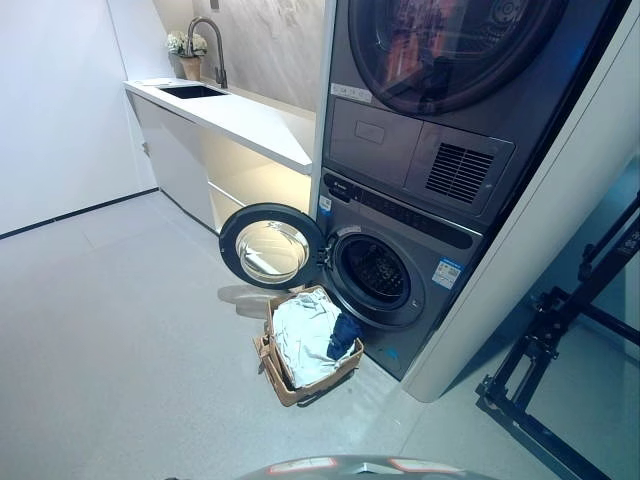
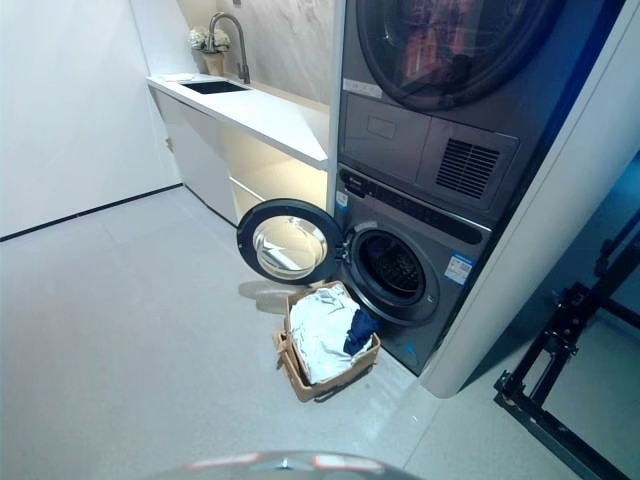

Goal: Put the clothes in the basket into the washing machine.

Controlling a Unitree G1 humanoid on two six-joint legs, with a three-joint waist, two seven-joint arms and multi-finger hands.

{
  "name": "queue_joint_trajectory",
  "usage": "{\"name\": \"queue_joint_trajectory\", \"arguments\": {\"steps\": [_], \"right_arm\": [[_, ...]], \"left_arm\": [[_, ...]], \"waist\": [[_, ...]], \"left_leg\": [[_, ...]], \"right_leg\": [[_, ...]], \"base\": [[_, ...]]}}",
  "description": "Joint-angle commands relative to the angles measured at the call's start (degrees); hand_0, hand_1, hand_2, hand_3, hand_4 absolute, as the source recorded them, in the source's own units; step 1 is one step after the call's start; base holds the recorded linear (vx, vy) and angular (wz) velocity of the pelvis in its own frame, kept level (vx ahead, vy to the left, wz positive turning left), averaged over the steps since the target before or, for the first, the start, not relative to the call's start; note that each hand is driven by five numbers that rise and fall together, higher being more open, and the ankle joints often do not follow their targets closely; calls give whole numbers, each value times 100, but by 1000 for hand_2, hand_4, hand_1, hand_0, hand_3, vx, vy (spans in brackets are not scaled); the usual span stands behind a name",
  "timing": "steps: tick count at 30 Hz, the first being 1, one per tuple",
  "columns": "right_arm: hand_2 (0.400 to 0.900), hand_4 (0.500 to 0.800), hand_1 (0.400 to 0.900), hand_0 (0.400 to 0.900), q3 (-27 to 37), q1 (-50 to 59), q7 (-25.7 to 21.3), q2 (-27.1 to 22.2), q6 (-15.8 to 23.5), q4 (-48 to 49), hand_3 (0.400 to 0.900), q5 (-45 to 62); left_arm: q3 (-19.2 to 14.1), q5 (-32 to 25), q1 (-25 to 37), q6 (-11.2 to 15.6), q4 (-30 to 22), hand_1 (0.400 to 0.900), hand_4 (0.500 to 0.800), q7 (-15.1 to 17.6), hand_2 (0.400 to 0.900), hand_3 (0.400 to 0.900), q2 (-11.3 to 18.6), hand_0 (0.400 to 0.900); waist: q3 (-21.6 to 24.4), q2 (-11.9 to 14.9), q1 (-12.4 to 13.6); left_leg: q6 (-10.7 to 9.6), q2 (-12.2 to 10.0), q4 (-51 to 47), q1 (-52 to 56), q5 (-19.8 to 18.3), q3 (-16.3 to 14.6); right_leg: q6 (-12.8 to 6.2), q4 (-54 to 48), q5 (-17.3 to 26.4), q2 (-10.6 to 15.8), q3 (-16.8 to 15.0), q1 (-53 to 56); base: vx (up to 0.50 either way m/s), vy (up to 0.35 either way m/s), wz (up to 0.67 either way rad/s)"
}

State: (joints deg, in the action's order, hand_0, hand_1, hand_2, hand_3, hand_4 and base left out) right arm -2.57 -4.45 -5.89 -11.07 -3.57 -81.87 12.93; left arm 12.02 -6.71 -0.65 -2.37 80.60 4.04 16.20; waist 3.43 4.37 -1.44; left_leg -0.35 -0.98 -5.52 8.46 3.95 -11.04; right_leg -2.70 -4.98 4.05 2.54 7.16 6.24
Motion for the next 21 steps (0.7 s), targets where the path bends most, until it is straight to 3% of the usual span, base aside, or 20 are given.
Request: {"name": "queue_joint_trajectory", "arguments": {"steps": [1,14,21], "right_arm": [[900,800,900,900,-273,551,-106,-347,108,-178,900,58],[900,800,900,900,-282,603,-113,-373,102,-93,900,87],[900,800,900,900,-278,708,-159,-473,130,-4,900,133]], "left_arm": [[-39,35,335,36,42,900,800,19,900,900,-369,900],[-38,16,365,29,23,900,800,41,900,900,-350,900],[13,-144,493,45,-65,900,800,82,900,900,-372,900]], "waist": [[-560,-442,75],[-694,-499,31],[-880,-662,-24]], "left_leg": [[5,192,52,82,-793,106],[8,164,52,31,-766,99],[-7,72,52,-54,-611,60]], "right_leg": [[-211,-2,-389,-200,-100,159],[-166,-1,-366,-240,-105,79],[-18,457,-627,-313,-158,-271]], "base": [[0,0,0],[2,-19,-2],[3,-117,-2]]}}
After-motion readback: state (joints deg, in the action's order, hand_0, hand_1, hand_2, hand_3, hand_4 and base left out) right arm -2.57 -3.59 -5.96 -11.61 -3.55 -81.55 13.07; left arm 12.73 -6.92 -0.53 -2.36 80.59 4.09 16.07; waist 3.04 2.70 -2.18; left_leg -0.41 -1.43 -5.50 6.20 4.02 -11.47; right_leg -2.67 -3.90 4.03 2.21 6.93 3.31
